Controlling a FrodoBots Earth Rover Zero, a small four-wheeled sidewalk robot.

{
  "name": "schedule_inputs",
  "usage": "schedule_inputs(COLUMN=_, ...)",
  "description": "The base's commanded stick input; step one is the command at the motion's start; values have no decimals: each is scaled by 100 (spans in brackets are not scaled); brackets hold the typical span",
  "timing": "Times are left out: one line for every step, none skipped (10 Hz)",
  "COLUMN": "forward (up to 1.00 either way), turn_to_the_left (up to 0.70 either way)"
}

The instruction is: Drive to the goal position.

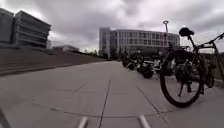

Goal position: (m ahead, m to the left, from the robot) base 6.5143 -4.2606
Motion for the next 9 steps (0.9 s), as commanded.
schedule_inputs(forward=50, turn_to_the_left=1)
schedule_inputs(forward=50, turn_to_the_left=1)
schedule_inputs(forward=50, turn_to_the_left=1)
schedule_inputs(forward=50, turn_to_the_left=1)
schedule_inputs(forward=50, turn_to_the_left=1)
schedule_inputs(forward=50, turn_to_the_left=1)
schedule_inputs(forward=50, turn_to_the_left=1)
schedule_inputs(forward=50, turn_to_the_left=1)
schedule_inputs(forward=50, turn_to_the_left=1)
